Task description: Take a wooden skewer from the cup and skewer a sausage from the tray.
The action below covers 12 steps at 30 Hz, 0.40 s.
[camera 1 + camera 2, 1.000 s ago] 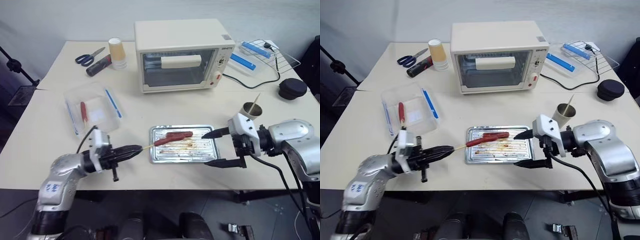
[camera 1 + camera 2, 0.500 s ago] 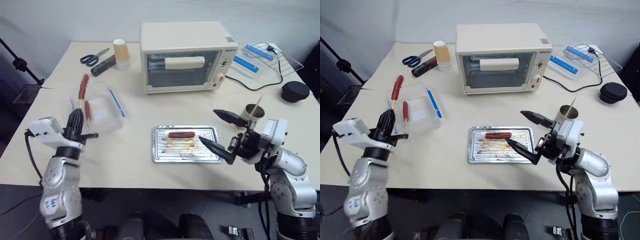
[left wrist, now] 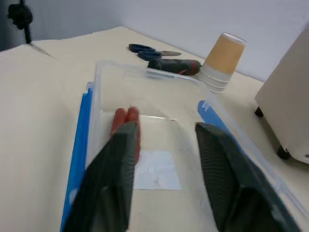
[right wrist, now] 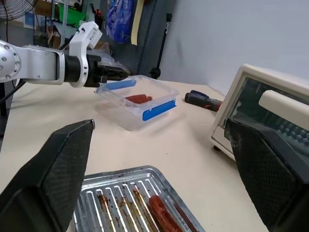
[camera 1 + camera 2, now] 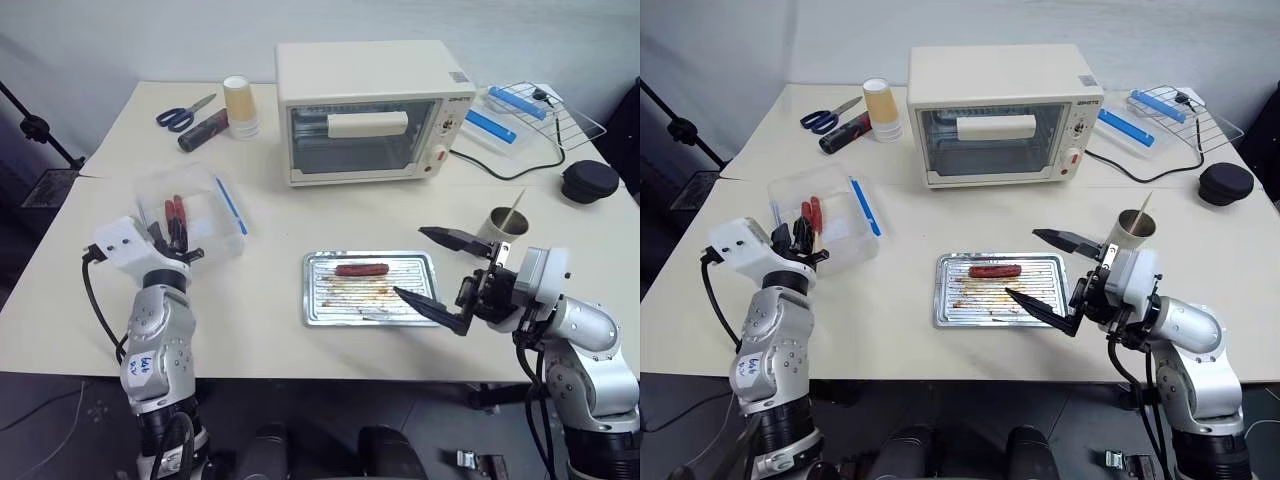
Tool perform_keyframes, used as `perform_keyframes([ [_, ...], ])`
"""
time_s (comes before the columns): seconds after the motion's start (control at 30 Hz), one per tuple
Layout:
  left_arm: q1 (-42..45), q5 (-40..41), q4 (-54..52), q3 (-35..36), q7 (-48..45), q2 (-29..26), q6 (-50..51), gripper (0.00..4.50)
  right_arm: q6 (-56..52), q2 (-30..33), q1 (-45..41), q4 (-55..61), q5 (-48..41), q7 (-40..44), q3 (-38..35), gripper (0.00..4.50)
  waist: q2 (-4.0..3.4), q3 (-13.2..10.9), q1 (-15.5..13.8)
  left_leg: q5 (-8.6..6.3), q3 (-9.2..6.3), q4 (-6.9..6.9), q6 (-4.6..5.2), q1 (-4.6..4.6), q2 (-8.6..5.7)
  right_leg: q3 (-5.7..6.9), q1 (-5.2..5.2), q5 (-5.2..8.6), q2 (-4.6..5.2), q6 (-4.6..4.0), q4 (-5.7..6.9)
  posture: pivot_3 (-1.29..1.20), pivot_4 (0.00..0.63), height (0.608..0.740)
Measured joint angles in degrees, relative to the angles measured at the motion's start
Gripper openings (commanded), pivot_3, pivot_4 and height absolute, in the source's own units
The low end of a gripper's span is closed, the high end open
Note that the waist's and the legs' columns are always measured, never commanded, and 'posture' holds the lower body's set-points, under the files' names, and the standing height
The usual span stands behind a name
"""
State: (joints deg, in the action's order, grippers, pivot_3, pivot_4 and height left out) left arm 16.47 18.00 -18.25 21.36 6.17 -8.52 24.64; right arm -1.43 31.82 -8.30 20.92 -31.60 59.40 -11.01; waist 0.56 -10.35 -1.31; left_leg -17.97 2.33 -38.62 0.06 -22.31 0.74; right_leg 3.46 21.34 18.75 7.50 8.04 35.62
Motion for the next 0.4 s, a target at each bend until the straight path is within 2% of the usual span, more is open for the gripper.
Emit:
perform_keyframes([
  [0.07, -1.59, 0.19, 0.09, -1.59, -9.15, -7.40, -2.95, 3.53, -0.26, 1.67, 0.02, -0.82, -0.36, 0.75, -0.16, 4.50, -0.02, 0.01, 0.07, 0.00, 0.02, 0.09, 0.00, 0.01, 0.01, -0.01, 0.03, 0.02, -0.01, -0.03, 0.03, 0.00, 0.150, 0.740],
  [0.13, -2.77, 1.52, 0.21, -1.83, -16.69, -11.73, -5.21, 4.10, -0.68, 2.86, 0.57, -0.97, -0.70, 1.65, -0.50, 4.50, -0.03, 0.01, 0.09, 0.00, 0.04, 0.20, -0.01, 0.02, 0.02, -0.01, 0.02, 0.02, 0.01, -0.04, -0.01, 0.00, 0.150, 0.740],
  [0.23, -6.52, 5.50, 1.91, -3.40, -33.27, -20.95, -7.52, 4.10, -2.04, 6.01, 2.30, -1.26, -1.62, 4.13, -0.59, 4.50, -0.03, 0.01, 0.14, 0.01, 0.06, 0.33, -0.02, 0.04, 0.04, 0.00, 0.04, 0.04, 0.01, -0.07, -0.07, 0.00, 0.150, 0.740],
  [0.3, -10.25, 5.06, 4.17, -5.02, -45.58, -28.63, -13.38, 4.10, -3.01, 8.49, 4.14, -2.48, -1.69, 6.54, -0.59, 4.50, -0.03, 0.01, 0.25, 0.01, 0.14, 0.39, -0.02, 0.05, 0.05, 0.00, 0.06, 0.07, 0.00, -0.13, -0.10, 0.00, 0.150, 0.740],
  [0.4, -14.78, 2.47, 7.56, -6.77, -57.94, -36.25, -22.48, 4.10, -3.09, 9.75, 5.90, -5.90, -1.36, 8.99, -0.60, 4.50, -0.04, 0.01, 0.27, 0.01, 0.29, 0.46, -0.01, 0.15, 0.08, 0.03, 0.06, 0.10, 0.03, -0.19, -0.32, 0.00, 0.150, 0.740],
])
